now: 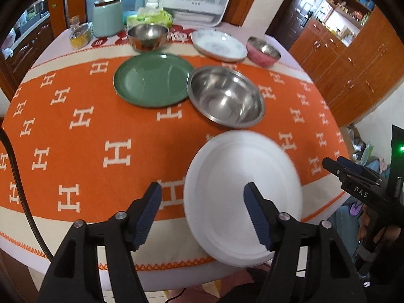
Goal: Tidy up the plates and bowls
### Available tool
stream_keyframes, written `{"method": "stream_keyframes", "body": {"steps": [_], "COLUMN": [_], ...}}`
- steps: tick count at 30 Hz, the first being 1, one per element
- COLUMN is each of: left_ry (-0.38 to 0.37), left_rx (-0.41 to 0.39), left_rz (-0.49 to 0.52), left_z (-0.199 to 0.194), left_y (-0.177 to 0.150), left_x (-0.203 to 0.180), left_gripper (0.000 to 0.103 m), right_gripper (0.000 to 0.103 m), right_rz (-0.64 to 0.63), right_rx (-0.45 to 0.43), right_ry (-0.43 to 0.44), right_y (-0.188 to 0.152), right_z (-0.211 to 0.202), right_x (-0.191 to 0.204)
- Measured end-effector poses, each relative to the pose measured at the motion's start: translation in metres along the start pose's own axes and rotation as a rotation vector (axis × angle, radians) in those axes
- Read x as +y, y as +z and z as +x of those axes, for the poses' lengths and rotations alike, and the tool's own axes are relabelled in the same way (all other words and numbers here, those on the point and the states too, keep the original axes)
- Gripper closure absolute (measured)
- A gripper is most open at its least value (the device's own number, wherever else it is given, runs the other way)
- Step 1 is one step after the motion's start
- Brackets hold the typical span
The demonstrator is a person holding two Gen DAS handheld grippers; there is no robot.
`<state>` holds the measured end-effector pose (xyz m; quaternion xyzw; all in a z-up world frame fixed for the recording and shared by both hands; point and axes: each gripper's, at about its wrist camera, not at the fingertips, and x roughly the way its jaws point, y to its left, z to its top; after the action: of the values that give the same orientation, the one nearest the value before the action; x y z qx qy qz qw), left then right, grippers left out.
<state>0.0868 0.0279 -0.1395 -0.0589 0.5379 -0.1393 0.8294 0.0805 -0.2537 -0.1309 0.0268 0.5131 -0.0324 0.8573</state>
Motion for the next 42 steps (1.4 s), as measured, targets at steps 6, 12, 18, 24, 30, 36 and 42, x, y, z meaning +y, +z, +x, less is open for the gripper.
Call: {"method": "stream_keyframes", "body": {"steps": [6, 12, 18, 24, 30, 36, 42], "left_ry": [0.054, 0.124, 0.154, 0.187, 0.240, 0.258, 0.297], "left_rx": [-0.037, -0.040, -0.043, -0.087, -0.124, -0.141, -0.138], "left_rz": [-0.014, -0.041, -0.092, -0.115, -0.114, -0.146, -0.131], "left_z": [-0.022, -0.033, -0.038, -0.045, -0.044, -0.029, -0.009], "left_y": [0.018, 0.038, 0.064, 0.098, 0.136, 0.171, 0.204], "left_x": [-0.025, -0.057, -0.084, -0.109, -0.132, -0.146, -0.151], "left_gripper": [0.030, 0.027, 0.026, 0.025, 0.023, 0.023, 0.023], "right_gripper": [0.043, 0.041, 0.037, 0.037, 0.036, 0.036, 0.036], "right_rz": [-0.036, -0.079, -0.174, -0.250, -0.361, -0.437, -0.476], "right_rx": [-0.020, -0.044, -0.076, -0.092, -0.123, -0.161, -0.199], "right_ry": [0.059, 0.124, 0.178, 0.246, 0.296, 0.303, 0.351], "right_y": [0.040, 0.080, 0.124, 0.170, 0.220, 0.275, 0.336], "right_z": [-0.009, -0.016, -0.019, -0.018, -0.019, -0.013, -0.005], "right_x": [-0.017, -0.042, -0.064, -0.079, -0.083, -0.082, -0.076]}}
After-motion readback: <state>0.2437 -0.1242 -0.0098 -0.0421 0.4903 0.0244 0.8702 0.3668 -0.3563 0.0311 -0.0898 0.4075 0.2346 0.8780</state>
